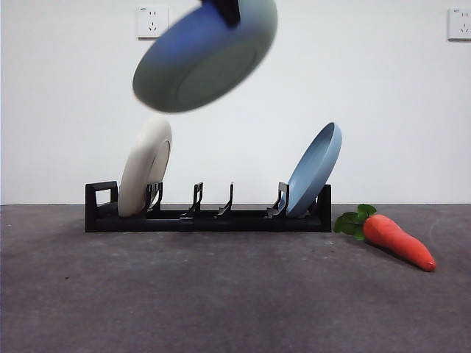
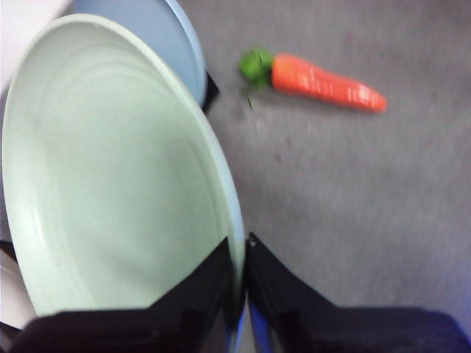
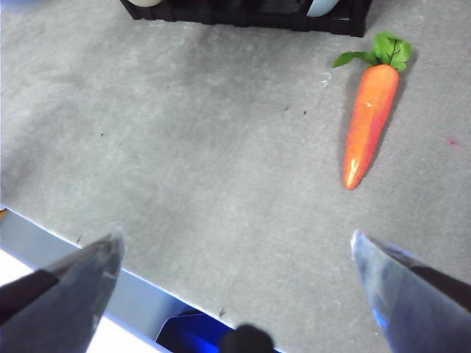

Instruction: Take the green plate from the plate rack,put the plate on the table,take the carrot from the table,put the carrot in the plate

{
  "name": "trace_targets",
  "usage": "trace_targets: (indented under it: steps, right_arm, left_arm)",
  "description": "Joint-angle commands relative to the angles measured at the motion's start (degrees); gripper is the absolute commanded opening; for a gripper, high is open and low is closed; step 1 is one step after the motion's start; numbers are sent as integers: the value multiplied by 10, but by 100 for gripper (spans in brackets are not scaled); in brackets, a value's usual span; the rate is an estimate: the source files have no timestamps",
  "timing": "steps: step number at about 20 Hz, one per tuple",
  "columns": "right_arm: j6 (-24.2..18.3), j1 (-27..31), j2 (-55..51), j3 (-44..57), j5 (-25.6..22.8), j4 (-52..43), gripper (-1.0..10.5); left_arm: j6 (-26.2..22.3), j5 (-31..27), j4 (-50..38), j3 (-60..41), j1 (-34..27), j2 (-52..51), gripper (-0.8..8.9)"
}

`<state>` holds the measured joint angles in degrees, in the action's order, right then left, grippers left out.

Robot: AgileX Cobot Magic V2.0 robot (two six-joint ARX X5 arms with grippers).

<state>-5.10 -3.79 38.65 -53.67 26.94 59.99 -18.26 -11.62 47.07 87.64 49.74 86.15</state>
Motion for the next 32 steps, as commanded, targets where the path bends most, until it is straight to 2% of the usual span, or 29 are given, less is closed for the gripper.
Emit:
trace_targets:
  steps: [1,6,10,17,22,23,26,29,32]
  right_arm:
    - [5,-2,0,-2,1,-3,659]
    - [8,-2,0,-2,1,-3,659]
    - [8,-2,0,-2,1,-3,659]
    - [8,-2,0,-2,0,-3,659]
    - [8,-2,0,-2,0,-3,659]
    - [8,-2,0,-2,0,-3,659]
    - [8,-2,0,-2,0,-3,659]
    - [8,-1,3,-2,-3,-6,659]
    - [13,-1,27,-2,-3,-30,659]
  left_arm:
    - [-16,-61,-29,-57,35,3,-5]
    - [-44,-125,-159,-235,94,8,-5]
    - [-75,-165,-235,-315,121,45,-5]
    - [-77,-184,-304,-330,154,148,-5]
    - [-52,-181,-309,-330,154,170,3]
    - [-47,-179,-308,-330,154,170,44]
    - [-38,-180,-303,-329,154,170,390]
    - [-35,-183,-292,-322,155,161,413]
    - [5,-182,-246,-293,155,122,413]
